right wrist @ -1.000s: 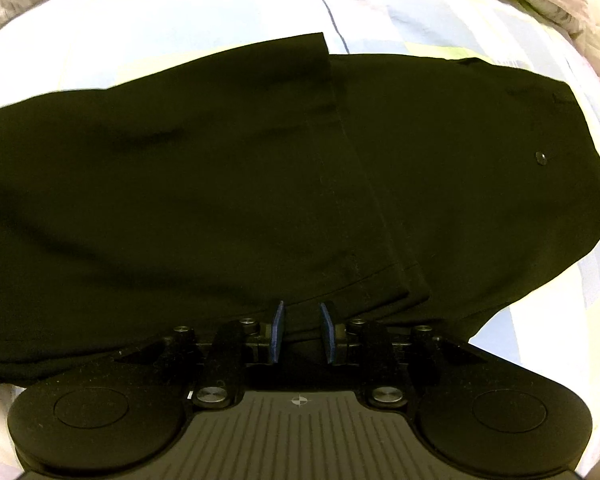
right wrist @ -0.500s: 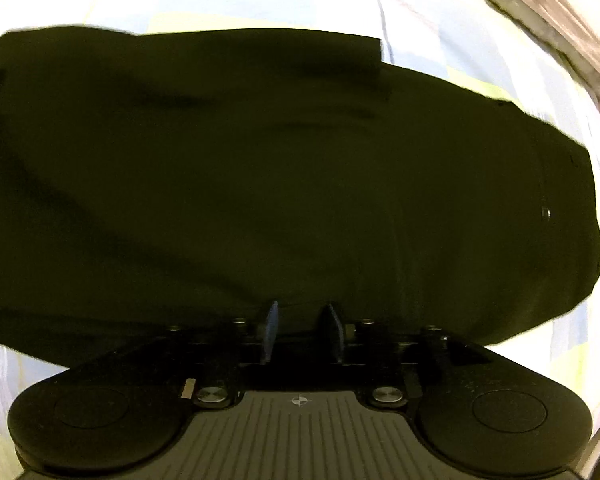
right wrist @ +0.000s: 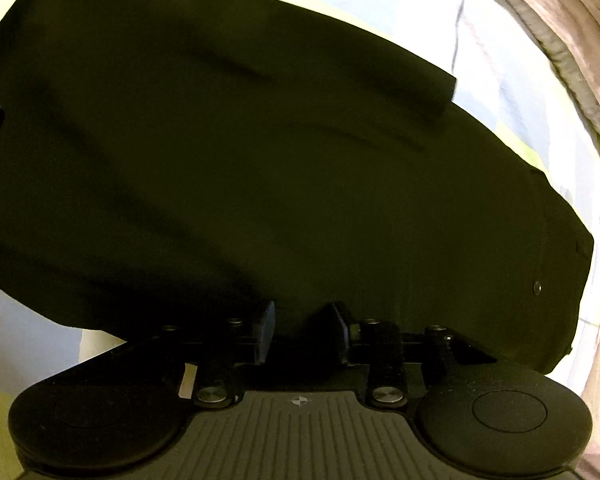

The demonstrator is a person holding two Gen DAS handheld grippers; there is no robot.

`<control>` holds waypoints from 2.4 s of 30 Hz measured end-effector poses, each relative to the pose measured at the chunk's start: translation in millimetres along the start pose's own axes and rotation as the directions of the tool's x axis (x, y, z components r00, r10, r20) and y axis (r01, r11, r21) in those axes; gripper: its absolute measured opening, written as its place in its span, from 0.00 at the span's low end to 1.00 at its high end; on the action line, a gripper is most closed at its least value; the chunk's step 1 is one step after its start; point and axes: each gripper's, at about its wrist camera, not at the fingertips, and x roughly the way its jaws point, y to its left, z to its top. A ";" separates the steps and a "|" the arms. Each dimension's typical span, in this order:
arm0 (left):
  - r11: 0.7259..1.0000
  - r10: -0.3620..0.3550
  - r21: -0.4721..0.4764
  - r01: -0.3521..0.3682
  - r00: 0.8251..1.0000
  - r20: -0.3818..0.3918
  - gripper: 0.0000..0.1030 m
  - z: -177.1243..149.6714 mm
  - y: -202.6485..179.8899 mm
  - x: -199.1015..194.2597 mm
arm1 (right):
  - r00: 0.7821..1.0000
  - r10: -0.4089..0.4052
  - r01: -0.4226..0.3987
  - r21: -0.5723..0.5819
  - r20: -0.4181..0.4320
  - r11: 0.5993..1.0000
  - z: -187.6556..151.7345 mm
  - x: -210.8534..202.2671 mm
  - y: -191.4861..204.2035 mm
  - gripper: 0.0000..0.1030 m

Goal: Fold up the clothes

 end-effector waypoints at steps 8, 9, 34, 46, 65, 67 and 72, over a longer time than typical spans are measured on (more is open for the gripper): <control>0.999 0.002 -0.041 -0.001 1.000 0.026 0.93 -5.7 2.4 -2.8 | 0.999 -0.024 0.021 -0.080 -0.036 0.997 6.1 -0.1 2.5 0.34; 0.999 0.001 -0.041 0.000 1.000 0.027 0.93 -6.2 2.6 -3.0 | 0.999 -0.026 0.023 -0.084 -0.039 0.996 6.5 -0.1 2.3 0.34; 0.967 0.005 0.255 -0.018 0.999 0.052 0.93 -65.1 6.3 -28.8 | 0.921 0.104 -0.086 -0.064 0.375 0.994 -19.1 -96.6 51.8 0.71; 0.753 0.025 0.633 -0.179 0.969 0.244 0.99 -108.1 -18.2 -9.0 | 0.808 0.105 0.009 -0.191 0.579 0.982 -41.9 -75.9 172.1 0.71; 0.624 -0.029 0.764 -0.165 0.972 0.234 0.37 -99.8 -18.5 11.9 | 0.709 -0.087 0.341 -0.233 0.699 0.911 -55.3 -48.8 210.1 0.57; 0.650 -0.009 0.744 -0.152 0.978 0.208 0.24 -95.0 -19.5 9.9 | 0.719 -0.058 0.329 -0.266 0.692 0.906 -53.2 -49.2 206.1 0.24; 0.732 0.030 0.666 -0.145 0.983 0.181 0.09 -76.9 -13.1 -6.5 | 0.731 0.002 0.278 -0.301 0.682 0.912 -57.5 -71.1 191.8 0.06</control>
